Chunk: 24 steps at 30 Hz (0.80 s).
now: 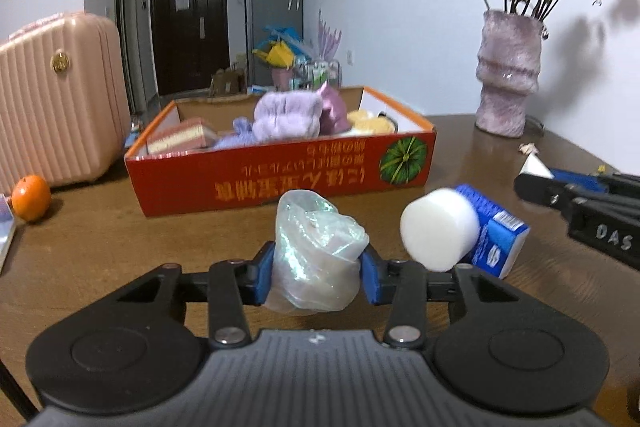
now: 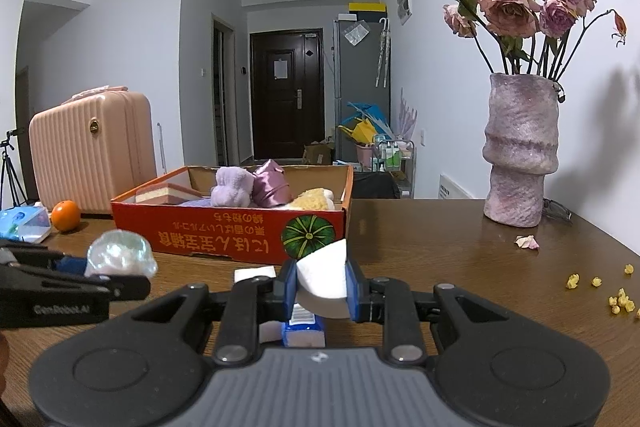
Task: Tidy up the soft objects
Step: 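Carry the bag with the left gripper while the right gripper carries the wedge to the box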
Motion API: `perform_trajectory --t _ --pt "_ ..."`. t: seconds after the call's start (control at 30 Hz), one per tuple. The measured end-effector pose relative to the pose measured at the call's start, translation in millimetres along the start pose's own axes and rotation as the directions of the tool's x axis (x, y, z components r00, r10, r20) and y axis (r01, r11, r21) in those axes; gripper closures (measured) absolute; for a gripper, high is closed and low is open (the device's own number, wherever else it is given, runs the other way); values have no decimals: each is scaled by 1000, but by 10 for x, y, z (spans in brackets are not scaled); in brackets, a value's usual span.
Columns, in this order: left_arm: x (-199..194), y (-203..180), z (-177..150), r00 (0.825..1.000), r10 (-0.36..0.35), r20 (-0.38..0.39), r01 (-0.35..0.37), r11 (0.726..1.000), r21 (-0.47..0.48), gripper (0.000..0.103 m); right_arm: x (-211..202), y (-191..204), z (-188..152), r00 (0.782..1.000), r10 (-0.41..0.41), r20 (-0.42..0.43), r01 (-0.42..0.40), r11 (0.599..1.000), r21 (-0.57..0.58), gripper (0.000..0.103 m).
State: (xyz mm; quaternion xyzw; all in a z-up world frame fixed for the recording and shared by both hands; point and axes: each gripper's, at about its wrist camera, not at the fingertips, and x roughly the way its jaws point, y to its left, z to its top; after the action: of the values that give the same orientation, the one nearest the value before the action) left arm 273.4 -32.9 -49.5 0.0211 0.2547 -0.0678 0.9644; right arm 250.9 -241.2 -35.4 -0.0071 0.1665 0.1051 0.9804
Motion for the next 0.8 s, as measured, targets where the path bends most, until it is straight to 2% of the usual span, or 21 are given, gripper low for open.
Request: perform_trajectory --t 0.3,0.8 --pt "-144 6 116 997 21 77 -20 1000 -8 59 3 5 51 1000 6 19 -6 1000 10 79" --pt "-93 176 501 982 72 177 -52 992 -116 59 281 6 397 995 23 98 -26 999 25 79"
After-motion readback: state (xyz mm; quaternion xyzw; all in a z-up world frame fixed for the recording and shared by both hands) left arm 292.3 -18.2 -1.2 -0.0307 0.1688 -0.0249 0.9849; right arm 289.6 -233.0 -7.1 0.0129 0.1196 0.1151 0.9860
